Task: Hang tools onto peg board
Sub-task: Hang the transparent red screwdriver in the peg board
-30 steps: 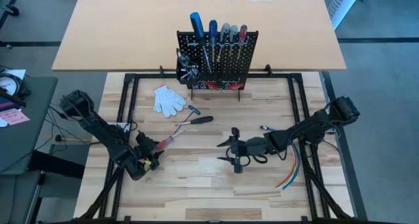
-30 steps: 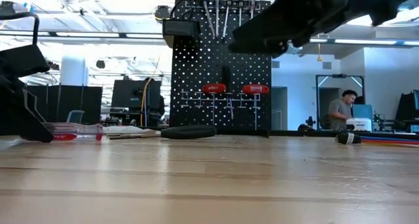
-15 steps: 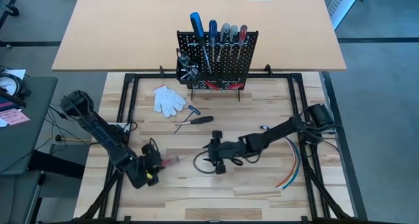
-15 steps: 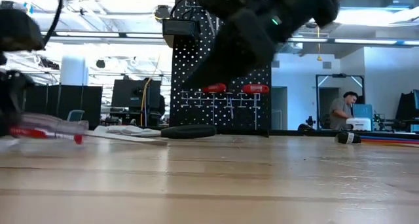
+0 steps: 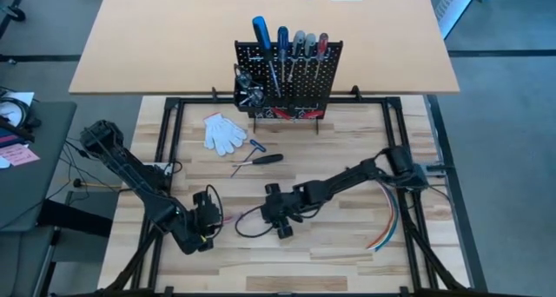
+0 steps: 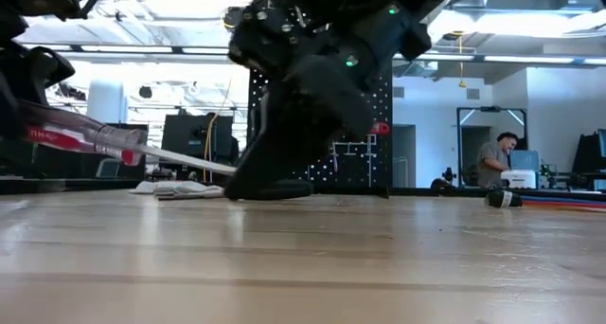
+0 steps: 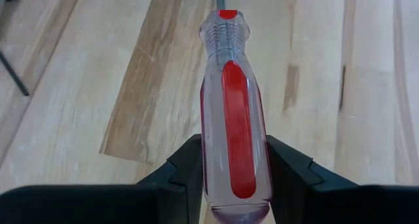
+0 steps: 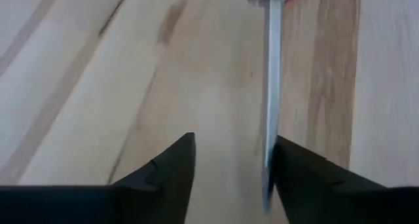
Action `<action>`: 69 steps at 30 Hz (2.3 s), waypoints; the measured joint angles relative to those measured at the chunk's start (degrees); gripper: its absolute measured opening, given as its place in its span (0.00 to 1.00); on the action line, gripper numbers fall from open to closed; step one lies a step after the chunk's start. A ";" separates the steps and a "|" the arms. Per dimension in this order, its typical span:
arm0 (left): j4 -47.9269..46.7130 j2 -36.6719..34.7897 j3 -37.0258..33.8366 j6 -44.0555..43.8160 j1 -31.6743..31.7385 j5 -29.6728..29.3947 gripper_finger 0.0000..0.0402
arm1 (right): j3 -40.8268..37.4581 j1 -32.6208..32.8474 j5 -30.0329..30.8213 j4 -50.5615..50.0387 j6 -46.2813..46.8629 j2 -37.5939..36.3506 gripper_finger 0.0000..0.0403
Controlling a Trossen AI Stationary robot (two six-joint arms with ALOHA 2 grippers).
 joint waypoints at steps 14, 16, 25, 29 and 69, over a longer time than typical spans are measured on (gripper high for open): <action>-0.55 0.00 -0.11 0.15 0.16 -1.87 0.28 | 0.85 -0.54 0.97 -1.50 3.67 -0.45 0.04; -1.61 0.00 -0.11 -0.23 0.16 -3.83 0.35 | 0.83 -0.48 2.42 -1.82 4.43 -0.50 0.05; -14.31 -0.02 -0.20 -13.47 -3.41 -10.72 0.72 | -7.76 -2.41 4.55 6.15 7.99 -3.99 0.04; -17.58 -0.02 -0.20 -20.36 -7.40 -16.76 0.73 | -14.40 -4.15 7.01 16.84 9.93 -7.58 0.04; 3.41 0.00 -4.17 -10.19 -9.20 -36.40 0.74 | -2.08 -27.60 14.12 41.46 17.85 -23.31 0.04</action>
